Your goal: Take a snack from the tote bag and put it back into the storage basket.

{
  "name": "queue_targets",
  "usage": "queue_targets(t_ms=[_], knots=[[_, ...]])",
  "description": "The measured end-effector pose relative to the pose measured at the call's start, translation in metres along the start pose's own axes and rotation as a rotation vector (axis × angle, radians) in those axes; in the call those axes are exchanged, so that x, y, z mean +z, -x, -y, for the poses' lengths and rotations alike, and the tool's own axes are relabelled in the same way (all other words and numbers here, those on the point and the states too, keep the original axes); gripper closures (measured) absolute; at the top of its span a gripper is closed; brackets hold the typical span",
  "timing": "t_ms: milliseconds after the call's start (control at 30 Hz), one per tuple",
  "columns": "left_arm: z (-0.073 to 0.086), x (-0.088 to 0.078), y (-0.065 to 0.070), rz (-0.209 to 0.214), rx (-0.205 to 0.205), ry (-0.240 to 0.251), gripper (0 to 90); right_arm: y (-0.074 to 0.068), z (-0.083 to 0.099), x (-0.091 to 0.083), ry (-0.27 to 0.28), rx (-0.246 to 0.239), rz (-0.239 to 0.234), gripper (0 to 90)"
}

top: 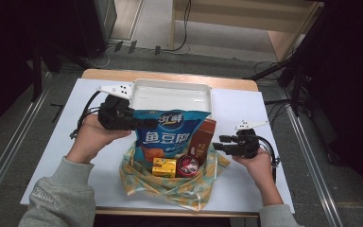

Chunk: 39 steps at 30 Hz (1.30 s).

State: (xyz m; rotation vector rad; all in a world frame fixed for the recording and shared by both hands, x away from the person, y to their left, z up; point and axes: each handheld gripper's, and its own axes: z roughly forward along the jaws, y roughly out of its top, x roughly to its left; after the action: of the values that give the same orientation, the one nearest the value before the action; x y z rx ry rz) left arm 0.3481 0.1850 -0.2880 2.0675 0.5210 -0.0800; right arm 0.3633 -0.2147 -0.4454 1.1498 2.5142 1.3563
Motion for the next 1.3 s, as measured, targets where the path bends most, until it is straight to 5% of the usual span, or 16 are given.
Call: queue_targets(t_ms=[367, 833, 1300], knots=[[-0.030, -0.009, 0.006, -0.007, 0.027, -0.004, 89.6, 0.000, 0.000, 0.000, -0.002, -0.010, -0.003, 50.2], [-0.043, -0.037, 0.002, -0.055, 0.030, -0.003, 90.0, -0.001, 0.000, -0.001, 0.010, -0.020, -0.001, 50.3], [-0.044, -0.059, -0.022, -0.159, -0.059, -0.006, 90.0, -0.001, -0.001, -0.002, 0.017, -0.025, 0.004, 50.4]])
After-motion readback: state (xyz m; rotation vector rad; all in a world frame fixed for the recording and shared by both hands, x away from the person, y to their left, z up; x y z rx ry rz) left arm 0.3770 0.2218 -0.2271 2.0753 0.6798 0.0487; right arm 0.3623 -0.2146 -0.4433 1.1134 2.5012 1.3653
